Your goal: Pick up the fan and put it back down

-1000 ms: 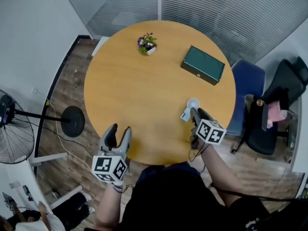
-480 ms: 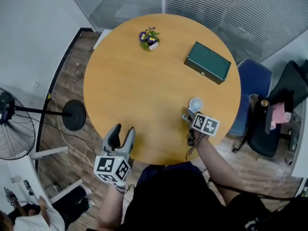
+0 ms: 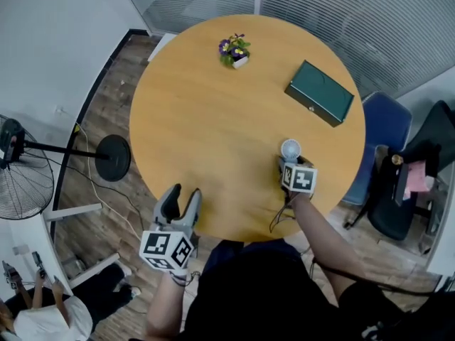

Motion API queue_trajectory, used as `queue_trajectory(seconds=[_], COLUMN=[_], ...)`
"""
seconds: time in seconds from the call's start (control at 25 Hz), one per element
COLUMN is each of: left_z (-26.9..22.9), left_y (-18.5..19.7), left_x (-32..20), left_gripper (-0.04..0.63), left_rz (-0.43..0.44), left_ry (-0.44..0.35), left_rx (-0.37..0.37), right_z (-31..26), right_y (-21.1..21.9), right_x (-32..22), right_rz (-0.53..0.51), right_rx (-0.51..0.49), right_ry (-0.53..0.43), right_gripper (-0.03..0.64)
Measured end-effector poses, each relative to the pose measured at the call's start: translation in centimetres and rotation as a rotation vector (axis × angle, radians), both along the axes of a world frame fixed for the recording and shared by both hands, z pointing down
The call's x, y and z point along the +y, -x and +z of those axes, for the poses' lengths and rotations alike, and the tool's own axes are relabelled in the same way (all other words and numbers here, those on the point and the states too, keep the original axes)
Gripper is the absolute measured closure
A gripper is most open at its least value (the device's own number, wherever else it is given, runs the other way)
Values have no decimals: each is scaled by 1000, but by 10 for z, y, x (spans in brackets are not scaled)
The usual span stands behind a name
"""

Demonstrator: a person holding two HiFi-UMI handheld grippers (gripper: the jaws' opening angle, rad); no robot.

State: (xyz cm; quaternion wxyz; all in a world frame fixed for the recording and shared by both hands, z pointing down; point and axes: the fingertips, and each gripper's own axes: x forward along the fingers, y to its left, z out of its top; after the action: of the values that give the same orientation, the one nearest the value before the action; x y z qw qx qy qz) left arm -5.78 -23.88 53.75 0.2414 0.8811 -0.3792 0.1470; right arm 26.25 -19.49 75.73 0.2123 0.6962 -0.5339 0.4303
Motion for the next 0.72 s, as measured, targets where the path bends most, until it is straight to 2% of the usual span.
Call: queue_trajectory(seconds=[0.12, 0.24, 0.32, 0.48, 0.72], left_z=[0, 0, 0, -5, -13], left_y=[1, 4, 5, 4, -2], left_x=[4, 8, 10, 14, 26], left_gripper=[379, 379, 379, 379, 379], left_rz=[-6, -19, -24, -24, -24], left_ry=[-3, 5, 7, 0, -6], left_rx=[7, 8, 11, 21, 34], right_z=[8, 10, 10, 3, -28], right_y=[0, -2, -5, -5, 4], right_x=[3, 5, 5, 7, 10], right_rz=[-57, -61, -46, -45, -66], right_rx=[65, 94, 81, 11, -35], right_ry=[34, 18, -8, -53, -143], right_gripper=[315, 345, 390, 394, 394])
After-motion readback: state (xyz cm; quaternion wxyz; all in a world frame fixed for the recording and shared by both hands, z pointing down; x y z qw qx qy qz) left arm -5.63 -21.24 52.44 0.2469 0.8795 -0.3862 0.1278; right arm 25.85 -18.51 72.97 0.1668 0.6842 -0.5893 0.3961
